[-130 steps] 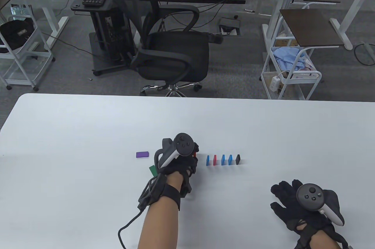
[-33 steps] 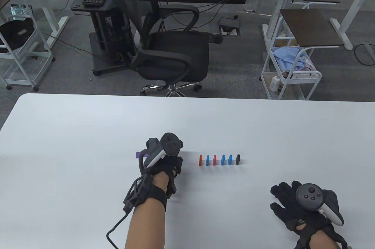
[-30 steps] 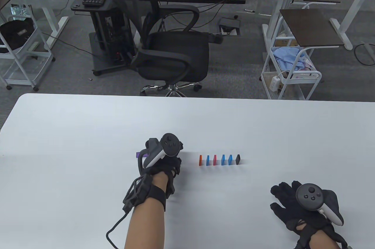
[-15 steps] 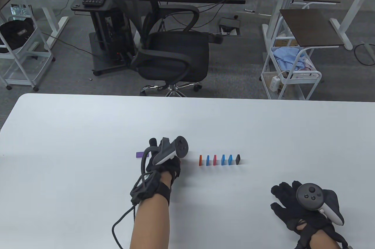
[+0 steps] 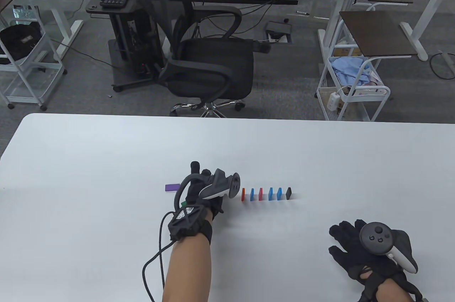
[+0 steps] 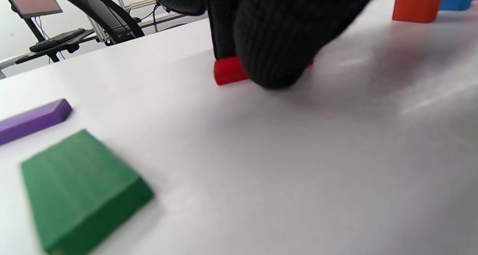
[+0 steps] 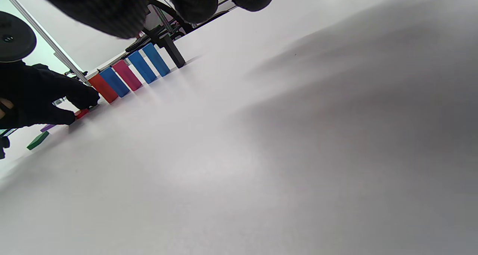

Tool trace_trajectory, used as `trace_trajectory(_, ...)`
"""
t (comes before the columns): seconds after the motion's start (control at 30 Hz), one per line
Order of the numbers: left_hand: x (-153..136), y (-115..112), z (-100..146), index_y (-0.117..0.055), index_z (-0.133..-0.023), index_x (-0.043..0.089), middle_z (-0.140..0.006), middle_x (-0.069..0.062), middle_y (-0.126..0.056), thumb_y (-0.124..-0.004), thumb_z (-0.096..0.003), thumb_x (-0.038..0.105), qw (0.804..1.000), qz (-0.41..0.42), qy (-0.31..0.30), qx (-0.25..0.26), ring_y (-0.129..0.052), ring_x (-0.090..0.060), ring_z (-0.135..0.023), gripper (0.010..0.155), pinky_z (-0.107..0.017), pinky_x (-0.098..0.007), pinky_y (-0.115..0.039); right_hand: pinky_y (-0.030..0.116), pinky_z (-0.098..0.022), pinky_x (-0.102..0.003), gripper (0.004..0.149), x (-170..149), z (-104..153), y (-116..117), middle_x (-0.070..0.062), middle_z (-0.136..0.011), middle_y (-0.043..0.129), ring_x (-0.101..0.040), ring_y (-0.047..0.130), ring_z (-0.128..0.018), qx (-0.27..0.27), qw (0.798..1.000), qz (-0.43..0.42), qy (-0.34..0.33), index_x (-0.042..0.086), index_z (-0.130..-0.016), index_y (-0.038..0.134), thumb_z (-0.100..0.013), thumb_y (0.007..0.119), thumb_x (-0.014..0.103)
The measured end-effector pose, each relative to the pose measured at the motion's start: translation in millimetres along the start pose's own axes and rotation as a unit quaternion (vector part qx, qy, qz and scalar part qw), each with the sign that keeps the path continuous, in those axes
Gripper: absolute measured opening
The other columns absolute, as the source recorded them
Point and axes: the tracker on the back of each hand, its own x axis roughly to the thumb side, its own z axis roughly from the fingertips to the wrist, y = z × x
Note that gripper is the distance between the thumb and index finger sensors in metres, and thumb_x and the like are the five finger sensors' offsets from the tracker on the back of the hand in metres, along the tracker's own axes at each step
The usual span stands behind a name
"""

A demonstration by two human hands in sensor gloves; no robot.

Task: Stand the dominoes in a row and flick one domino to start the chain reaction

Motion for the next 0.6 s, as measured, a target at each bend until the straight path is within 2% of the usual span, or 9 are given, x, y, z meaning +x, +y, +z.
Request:
trace_trajectory(0.13,5.4,-2.6,-2.7,-0.061,-0.095,0.026,-0.094,-0.004,-0.08,-0.087,-0.0445,0.028,0.999,-0.023,0.002,-0.024,-0.06,-0.029,-0.102,0.057,-0.069,-0.072,-0.01,0.008,-0.071,-0.067,0.061,0.0,-0.1,0.2,-0.014,-0.116,0.03,-0.048,0.003,-0.1,0.001,1.0,0.0,0.0,0.025,-0.104,0.045,-0.054,0.07,0.051)
trace_trajectory(0.27,8.6,-2.6,-4.0,-0.057,-0.095,0.023,-0.092,-0.006,-0.08,-0.086,-0.0444,0.031,0.999,-0.041,0.004,-0.03,-0.063,-0.031,-0.1,0.059,-0.07,-0.072,-0.01,0.008,-0.071,-0.067,0.061,-0.1,0.1,0.0,-0.014,-0.116,0.03,-0.048,0.002,-0.1,0.0,1.0,0.0,0.0,0.026,-0.104,0.045,-0.054,0.069,0.051)
trace_trajectory(0.6,-8.8,-4.5,4.7,-0.057,-0.097,0.02,-0.093,-0.007,-0.079,-0.084,-0.0436,0.033,0.999,0.048,0.016,-0.02,-0.064,-0.032,-0.098,0.061,-0.069,-0.072,-0.009,0.008,-0.071,-0.067,0.062,-1.4,0.3,-1.2,-0.014,-0.116,0.03,-0.048,0.003,-0.1,-0.003,1.0,-0.004,-0.002,0.025,-0.104,0.045,-0.054,0.069,0.051)
